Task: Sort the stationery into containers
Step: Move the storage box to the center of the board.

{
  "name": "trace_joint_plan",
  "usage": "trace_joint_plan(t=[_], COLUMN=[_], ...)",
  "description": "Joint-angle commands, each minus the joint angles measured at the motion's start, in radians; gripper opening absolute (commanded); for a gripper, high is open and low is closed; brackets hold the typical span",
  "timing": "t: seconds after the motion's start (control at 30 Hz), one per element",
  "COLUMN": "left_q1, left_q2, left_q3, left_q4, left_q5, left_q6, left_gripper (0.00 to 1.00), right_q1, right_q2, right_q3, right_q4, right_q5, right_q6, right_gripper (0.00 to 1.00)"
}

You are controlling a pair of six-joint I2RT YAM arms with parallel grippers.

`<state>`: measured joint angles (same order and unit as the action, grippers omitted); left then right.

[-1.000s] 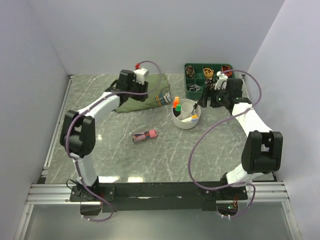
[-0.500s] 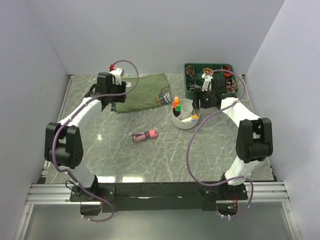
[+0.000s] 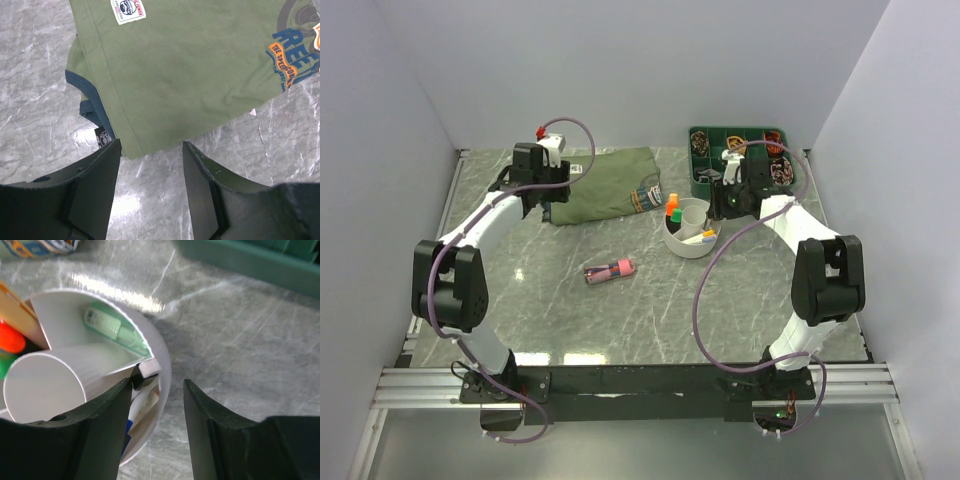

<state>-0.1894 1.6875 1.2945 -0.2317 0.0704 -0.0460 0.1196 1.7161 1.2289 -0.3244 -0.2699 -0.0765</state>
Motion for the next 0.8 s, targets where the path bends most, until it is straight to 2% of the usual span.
trace_joint_plan(t=[0.0,0.17,0.23,0.33,0.5,0.53,0.57,0.77], left_q1=[0.002,0.004,0.002,0.004,0.004,0.004,0.004,0.004], left_q2=[0.020,0.029,0.032,0.031,0.038,0.040,0.043,0.067], left_q3=[0.054,0.066,0.066,0.060,0.054,0.057,0.060,0.089], left_q4=[0.015,0.012,0.012,0.014,0.012,0.009,0.008,0.000], left_q5=[0.006,0.016,0.016,0.016,0.019,0.023,0.025,0.052], left_q6=[-0.017,-0.022,-0.022,-0.022,-0.025,-0.028,-0.029,-0.043], left_gripper=[0.58,0.58,0.58,0.59,0.59,0.59,0.59,0.59], right_q1=[0.009,0.011,0.011,0.012,0.014,0.014,0.014,0.012], right_q2=[-0.021,-0.006,0.003,0.010,-0.006,-0.012,-0.022,-0.099], right_q3=[-0.026,-0.019,-0.014,-0.011,-0.023,-0.026,-0.031,-0.071], right_q4=[0.001,0.002,0.004,0.007,0.002,0.002,0.002,-0.021], right_q5=[0.015,0.035,0.054,0.077,0.098,0.100,0.106,0.100], right_q6=[-0.016,-0.016,-0.008,-0.003,-0.014,-0.020,-0.023,-0.058], right_gripper=[0.52,0.48,0.34,0.22,0.16,0.13,0.02,0.00])
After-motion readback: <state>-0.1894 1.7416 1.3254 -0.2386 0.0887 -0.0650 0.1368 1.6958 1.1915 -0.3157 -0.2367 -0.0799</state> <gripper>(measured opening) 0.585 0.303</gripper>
